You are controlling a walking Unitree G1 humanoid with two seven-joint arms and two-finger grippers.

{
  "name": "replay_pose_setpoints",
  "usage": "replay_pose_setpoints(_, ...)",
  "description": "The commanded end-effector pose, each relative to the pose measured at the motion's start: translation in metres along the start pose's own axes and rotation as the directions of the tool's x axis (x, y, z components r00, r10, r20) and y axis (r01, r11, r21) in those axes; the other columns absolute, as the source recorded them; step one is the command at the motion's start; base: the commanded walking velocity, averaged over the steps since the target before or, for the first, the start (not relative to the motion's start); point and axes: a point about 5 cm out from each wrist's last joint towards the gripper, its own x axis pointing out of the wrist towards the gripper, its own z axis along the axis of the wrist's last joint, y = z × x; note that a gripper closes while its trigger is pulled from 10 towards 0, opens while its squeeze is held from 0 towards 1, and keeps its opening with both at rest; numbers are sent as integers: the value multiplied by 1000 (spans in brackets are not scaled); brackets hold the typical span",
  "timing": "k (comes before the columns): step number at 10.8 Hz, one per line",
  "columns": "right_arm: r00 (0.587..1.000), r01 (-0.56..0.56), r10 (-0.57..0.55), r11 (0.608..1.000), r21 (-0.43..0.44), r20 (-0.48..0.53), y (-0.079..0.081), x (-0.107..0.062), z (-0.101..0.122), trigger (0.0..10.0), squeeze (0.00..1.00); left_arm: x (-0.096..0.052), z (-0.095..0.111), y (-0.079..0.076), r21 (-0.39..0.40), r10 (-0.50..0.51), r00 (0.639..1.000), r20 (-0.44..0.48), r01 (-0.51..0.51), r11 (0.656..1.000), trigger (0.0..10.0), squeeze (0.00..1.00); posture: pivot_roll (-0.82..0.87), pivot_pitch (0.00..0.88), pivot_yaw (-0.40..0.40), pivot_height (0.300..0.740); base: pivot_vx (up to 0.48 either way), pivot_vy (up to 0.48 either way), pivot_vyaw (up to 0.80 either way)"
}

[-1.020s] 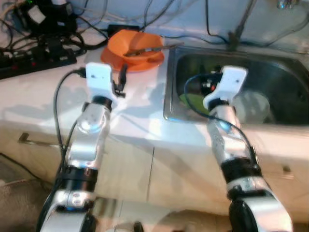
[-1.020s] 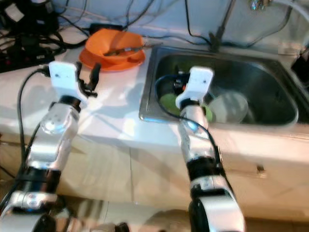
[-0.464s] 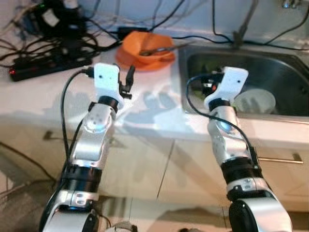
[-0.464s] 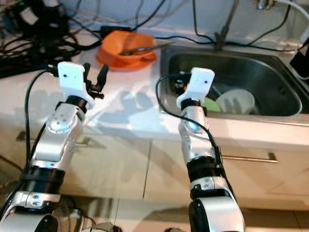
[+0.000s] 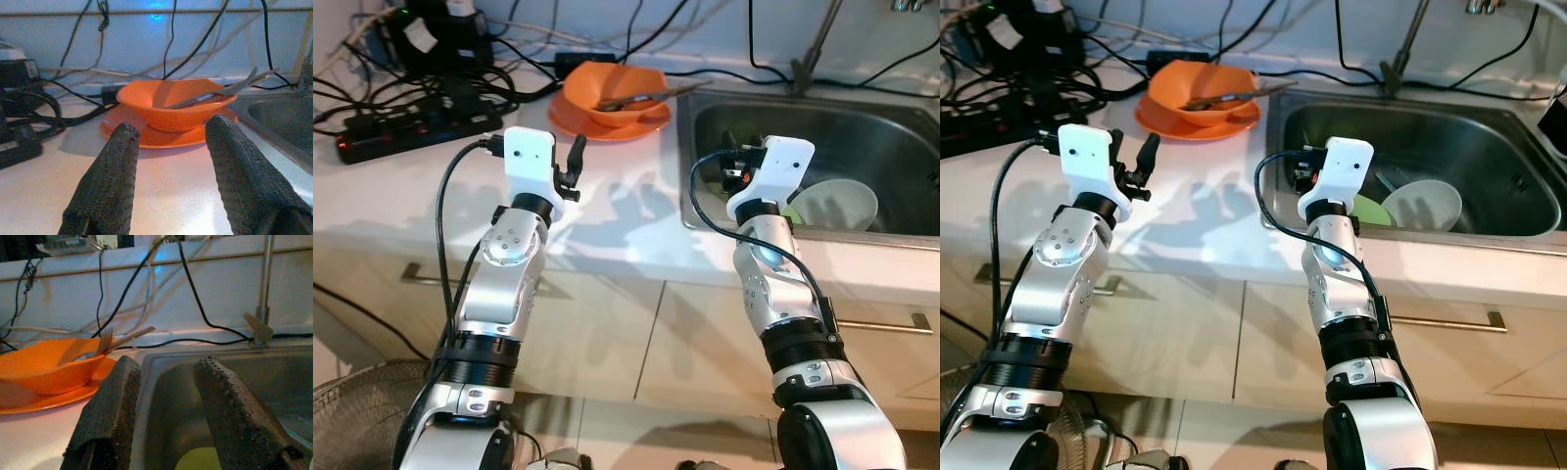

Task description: Kitchen organization

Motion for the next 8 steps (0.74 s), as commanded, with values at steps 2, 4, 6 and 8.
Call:
replay_pose_setpoints(2,1000,11,-11,1000,6,-6,-3,2,1,10000,0,4,7,-1,-2,-16,1000,13,16,1000,10000,0,115,55,-12,740,0,148,0)
replay_pose_setpoints(4,1000,7,-7,1000,3,-4,-2,1,1,10000,0,4,8,-2,2,-18,1000,15,18,1000,10000,0,115,56,-11,740,120,141,0)
replay_pose_setpoints(6,1000,-25,25,999,-38,9,1,1,3,10000,0,5,10,-1,5,-12,1000,18,12,1000,10000,0,118,58,-13,740,244,0,0)
replay_pose_setpoints(8,1000,-27,28,999,-30,14,3,1,3,10000,0,5,11,0,11,-9,1000,22,8,1000,10000,0,120,57,-13,740,293,0,0)
